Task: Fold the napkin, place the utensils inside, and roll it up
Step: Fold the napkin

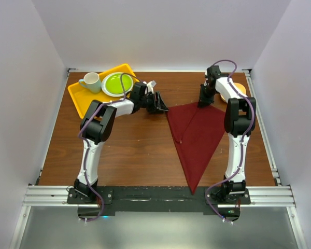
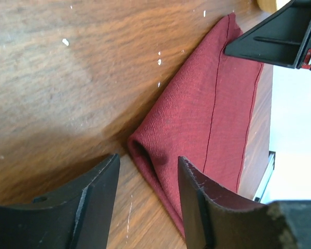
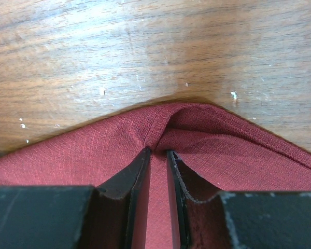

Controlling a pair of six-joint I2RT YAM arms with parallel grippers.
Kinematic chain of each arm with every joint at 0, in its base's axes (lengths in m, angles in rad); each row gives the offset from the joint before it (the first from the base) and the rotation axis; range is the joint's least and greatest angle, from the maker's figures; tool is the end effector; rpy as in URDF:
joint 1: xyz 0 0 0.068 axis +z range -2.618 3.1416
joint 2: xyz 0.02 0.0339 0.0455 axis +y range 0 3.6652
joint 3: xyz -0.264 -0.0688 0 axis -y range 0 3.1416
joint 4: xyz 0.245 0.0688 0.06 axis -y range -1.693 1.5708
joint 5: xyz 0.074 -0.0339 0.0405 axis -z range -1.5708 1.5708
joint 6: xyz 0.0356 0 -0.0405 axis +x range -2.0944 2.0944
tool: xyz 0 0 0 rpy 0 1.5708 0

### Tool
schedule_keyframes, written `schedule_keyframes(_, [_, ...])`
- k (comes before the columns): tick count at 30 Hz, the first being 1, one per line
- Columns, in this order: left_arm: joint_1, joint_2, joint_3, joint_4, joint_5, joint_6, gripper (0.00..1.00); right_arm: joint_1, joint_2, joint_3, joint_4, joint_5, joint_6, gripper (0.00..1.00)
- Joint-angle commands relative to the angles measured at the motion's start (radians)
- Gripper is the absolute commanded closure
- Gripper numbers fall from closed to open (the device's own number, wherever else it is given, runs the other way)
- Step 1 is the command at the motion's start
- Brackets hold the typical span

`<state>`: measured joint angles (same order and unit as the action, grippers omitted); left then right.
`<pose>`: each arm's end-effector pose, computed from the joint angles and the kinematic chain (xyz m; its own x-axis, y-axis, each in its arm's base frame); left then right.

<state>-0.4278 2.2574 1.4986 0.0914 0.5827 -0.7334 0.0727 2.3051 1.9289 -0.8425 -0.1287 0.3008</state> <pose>0.4358 -0.2202 0.1284 -0.9135 -0.1978 -0.3555 0.1725 0.6031 -0.7788 0.4829 0.0397 0.1727 -0.9286 0.2270 -0.2937 0.1664 0.9618 0.2172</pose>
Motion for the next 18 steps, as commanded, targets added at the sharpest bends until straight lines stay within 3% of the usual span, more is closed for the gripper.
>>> schedule_keyframes(1, [-0.002,0.024,0.002,0.05,-0.003,-0.02,0.51,0.001,0.007,0.033,0.036,-0.045,0.004,0.79])
schedule_keyframes(4, [0.0,0.022,0.0,0.056,-0.018,-0.021,0.58,0.002,0.013,0.028,0.049,-0.054,0.014,0.81])
schedule_keyframes(7, [0.001,0.018,0.005,0.053,-0.027,-0.017,0.59,0.001,0.017,0.027,0.06,-0.061,0.026,0.82])
schedule_keyframes(11, [0.003,-0.015,0.012,0.002,-0.037,0.035,0.48,0.002,0.016,0.051,0.008,0.001,0.029,0.81])
schedule_keyframes(14, [0.004,-0.071,0.017,-0.082,-0.05,0.087,0.42,0.002,0.002,0.119,-0.107,0.099,0.005,0.68])
schedule_keyframes(15, [0.004,-0.115,0.014,-0.09,-0.066,0.106,0.41,0.002,-0.006,0.133,-0.139,0.127,0.003,0.58])
schedule_keyframes(18, [0.0,-0.218,-0.023,-0.197,-0.089,0.129,0.39,0.004,-0.091,0.153,-0.242,0.214,0.001,0.39])
